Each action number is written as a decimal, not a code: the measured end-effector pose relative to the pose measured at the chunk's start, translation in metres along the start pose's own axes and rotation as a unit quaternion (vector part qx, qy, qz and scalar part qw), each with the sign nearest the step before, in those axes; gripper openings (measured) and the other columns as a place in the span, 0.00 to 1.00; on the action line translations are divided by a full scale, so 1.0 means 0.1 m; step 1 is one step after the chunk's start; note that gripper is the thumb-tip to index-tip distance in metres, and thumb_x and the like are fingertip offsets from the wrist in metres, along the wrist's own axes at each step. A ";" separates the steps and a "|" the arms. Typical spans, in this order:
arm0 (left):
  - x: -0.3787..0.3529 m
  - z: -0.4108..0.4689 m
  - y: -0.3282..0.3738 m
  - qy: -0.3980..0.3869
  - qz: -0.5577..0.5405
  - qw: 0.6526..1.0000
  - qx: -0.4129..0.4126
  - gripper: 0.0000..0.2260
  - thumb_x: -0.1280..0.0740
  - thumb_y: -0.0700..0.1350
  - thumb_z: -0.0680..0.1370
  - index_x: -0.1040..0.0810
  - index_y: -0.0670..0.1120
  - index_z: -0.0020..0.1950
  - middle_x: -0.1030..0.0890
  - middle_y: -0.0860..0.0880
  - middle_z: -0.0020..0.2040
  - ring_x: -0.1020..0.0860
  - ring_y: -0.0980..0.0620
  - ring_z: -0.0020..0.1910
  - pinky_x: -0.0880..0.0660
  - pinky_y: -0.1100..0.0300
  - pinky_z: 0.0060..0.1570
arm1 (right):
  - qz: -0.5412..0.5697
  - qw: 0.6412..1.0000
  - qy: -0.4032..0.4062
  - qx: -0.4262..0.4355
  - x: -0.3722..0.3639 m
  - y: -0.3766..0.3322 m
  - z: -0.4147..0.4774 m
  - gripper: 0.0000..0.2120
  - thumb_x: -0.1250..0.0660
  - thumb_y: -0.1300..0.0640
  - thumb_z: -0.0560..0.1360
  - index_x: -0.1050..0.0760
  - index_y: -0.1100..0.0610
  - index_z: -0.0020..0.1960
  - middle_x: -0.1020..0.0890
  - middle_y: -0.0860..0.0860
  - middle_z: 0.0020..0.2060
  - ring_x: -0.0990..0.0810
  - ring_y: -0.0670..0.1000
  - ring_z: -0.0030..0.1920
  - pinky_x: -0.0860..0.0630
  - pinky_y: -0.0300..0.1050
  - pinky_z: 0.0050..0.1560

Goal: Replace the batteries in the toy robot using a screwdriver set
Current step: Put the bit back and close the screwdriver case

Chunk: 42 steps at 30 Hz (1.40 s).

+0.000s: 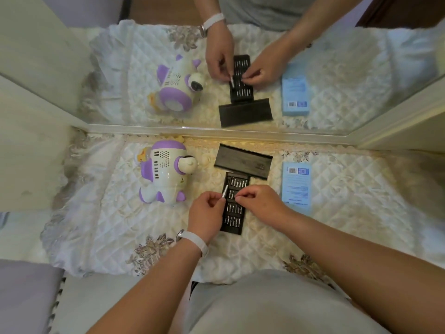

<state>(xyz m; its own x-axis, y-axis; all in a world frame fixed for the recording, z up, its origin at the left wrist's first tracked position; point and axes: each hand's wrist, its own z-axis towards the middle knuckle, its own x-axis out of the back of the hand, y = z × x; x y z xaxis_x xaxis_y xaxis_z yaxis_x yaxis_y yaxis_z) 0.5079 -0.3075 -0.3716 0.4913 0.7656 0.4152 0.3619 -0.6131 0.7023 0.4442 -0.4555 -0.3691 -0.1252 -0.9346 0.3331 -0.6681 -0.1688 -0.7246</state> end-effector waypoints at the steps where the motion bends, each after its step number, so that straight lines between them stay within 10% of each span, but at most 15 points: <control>1: -0.01 0.01 0.00 0.002 0.005 1.000 0.000 0.03 0.31 0.42 0.77 0.21 0.50 0.44 0.18 0.51 0.38 0.19 0.51 0.39 0.21 0.54 0.44 | -0.003 1.000 0.002 0.001 -0.01 0.01 0.01 0.05 0.29 0.51 0.74 0.17 0.49 0.49 0.22 0.42 0.33 0.27 0.40 0.32 0.31 0.38 0.37; 18: -0.02 0.08 -0.06 0.001 0.057 0.998 -0.022 0.04 0.30 0.45 0.76 0.23 0.50 0.43 0.21 0.52 0.37 0.23 0.54 0.36 0.25 0.58 0.40 | -0.095 0.994 0.044 0.033 -0.11 0.02 0.06 0.02 0.32 0.52 0.76 0.23 0.49 0.45 0.26 0.45 0.28 0.29 0.43 0.30 0.32 0.43 0.33; 26: 0.07 0.18 -0.05 -0.032 0.106 0.993 -0.046 0.03 0.30 0.45 0.77 0.22 0.52 0.49 0.22 0.55 0.36 0.25 0.60 0.35 0.32 0.75 0.31 | -0.090 0.990 0.103 -0.041 -0.15 -0.01 0.09 0.24 0.27 0.47 0.71 0.36 0.51 0.59 0.21 0.47 0.40 0.21 0.48 0.38 0.30 0.43 0.33; 42: -0.03 0.10 0.06 -0.065 0.201 0.977 -0.037 0.19 0.23 0.55 0.66 0.29 0.53 0.47 0.19 0.54 0.43 0.19 0.55 0.39 0.20 0.52 0.42 | -0.203 0.971 0.130 0.007 0.10 -0.17 0.11 0.16 0.37 0.42 0.76 0.30 0.53 0.54 0.23 0.47 0.45 0.23 0.49 0.43 0.25 0.47 0.40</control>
<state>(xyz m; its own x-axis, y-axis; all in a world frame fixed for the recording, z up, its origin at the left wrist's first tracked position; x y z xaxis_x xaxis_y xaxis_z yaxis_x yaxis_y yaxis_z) 0.5161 -0.3159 -0.3741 0.6804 0.4322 0.5918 0.0631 -0.8392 0.5402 0.4626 -0.4652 -0.3603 -0.0364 -0.6800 0.7323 -0.6914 -0.5119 -0.5098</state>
